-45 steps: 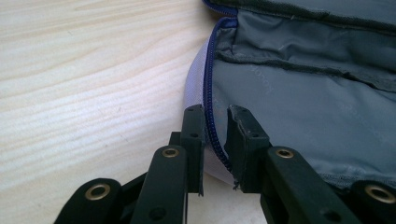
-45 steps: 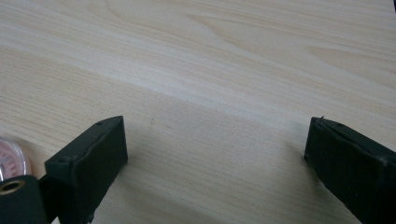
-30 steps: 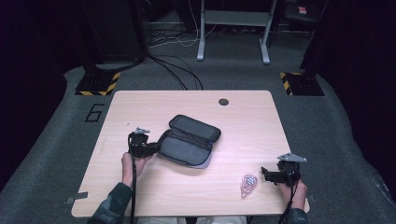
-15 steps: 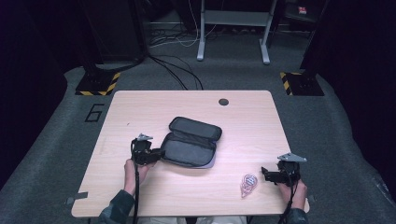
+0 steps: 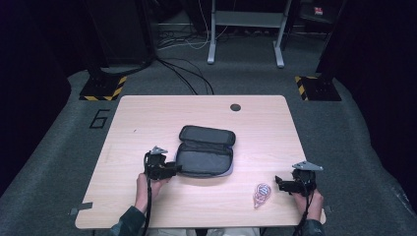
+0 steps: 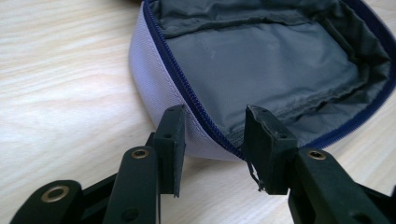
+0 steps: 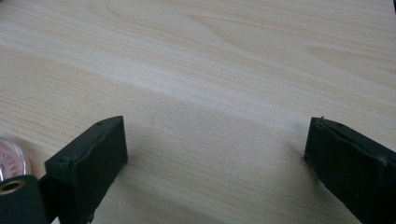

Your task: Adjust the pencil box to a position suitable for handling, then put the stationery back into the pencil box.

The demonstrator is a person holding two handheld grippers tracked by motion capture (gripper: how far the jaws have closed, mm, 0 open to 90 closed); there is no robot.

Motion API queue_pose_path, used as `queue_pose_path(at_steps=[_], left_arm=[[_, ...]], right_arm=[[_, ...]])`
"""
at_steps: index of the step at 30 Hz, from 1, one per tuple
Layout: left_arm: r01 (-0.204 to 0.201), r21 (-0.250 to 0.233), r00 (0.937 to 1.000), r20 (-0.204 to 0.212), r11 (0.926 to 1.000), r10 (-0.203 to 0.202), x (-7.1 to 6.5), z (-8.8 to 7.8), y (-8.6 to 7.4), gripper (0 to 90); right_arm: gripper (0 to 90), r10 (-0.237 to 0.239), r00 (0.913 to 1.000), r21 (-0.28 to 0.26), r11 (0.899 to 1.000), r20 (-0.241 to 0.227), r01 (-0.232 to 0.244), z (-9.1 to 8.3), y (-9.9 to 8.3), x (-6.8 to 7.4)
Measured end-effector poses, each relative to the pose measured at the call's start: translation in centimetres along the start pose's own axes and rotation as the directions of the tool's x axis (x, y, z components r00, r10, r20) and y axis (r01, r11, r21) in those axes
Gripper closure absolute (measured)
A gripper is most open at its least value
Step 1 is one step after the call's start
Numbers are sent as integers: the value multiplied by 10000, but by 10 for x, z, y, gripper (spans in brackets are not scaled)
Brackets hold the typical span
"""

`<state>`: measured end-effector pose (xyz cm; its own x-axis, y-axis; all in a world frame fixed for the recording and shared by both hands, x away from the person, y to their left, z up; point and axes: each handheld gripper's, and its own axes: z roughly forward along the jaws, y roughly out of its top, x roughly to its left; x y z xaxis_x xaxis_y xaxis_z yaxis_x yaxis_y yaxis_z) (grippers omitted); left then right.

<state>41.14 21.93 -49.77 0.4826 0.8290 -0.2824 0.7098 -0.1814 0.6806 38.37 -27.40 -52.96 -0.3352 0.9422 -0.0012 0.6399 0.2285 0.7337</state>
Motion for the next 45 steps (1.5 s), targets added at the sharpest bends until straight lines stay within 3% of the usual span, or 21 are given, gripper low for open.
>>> queue_pose_path(at_steps=[7,8,11,16,18,20,24,26,28,32,33,34,35,37,41,42,45], left_arm=[[-88,2,9997,209,10000,88,-11,4,-1,527],[-153,104,9995,290,9998,149,-11,3,-1,493],[-4,-178,9999,126,9998,6,-12,-1,-2,338],[136,-19,9999,76,9999,-136,-5,-13,-7,178],[193,-145,9998,-100,9997,-195,-3,-18,-11,150],[-17,26,9994,-338,10000,18,2,-24,-15,132],[90,-135,9960,-883,9999,-101,9,-31,-23,80],[125,-225,9926,-1207,9997,-152,14,-33,-28,60],[-112,-129,9866,-1627,9999,90,21,-34,-35,39],[-229,148,9781,-2067,9996,254,28,-32,-48,19],[-565,519,9721,-2249,9971,668,30,-32,-51,17],[-583,433,9697,-2350,9974,669,30,-31,-54,14],[-735,480,9633,-2551,9961,834,30,-31,-55,11],[-826,392,9594,-2672,9958,901,29,-31,-58,11],[-1128,247,9451,-3060,9933,1150,26,-28,-62,5],[-1034,-13,9448,-3127,9946,978,25,-26,-64,2],[-995,-166,9460,-3115,9949,894,24,-27,-66,1]], right_arm=[[54,17,10000,-2,10000,2,-17,0,0,0],[53,-12,10000,7,10000,-3,12,0,0,0],[54,-16,10000,7,10000,-3,16,0,0,0],[53,41,10000,9,10000,1,-41,0,0,0],[54,5,10000,2,10000,0,-5,0,0,0],[53,6,10000,20,10000,-7,-6,0,0,0],[54,8,10000,-3,10000,4,-8,0,0,0],[51,-12,10000,10,10000,10,12,0,0,0],[50,54,10000,15,10000,21,-54,0,0,0],[38,39,9999,20,10000,95,-39,0,0,1],[36,71,9999,13,10000,126,-72,0,0,1],[34,87,9998,2,10000,150,-87,0,0,1],[30,86,9998,-4,10000,187,-86,0,0,1],[24,55,9995,15,10000,302,-56,0,0,2],[0,293,9976,135,9995,624,-302,0,0,3],[0,349,9972,151,9992,663,-359,0,0,3],[0,948,9923,324,9947,792,-976,-1,1,3]])
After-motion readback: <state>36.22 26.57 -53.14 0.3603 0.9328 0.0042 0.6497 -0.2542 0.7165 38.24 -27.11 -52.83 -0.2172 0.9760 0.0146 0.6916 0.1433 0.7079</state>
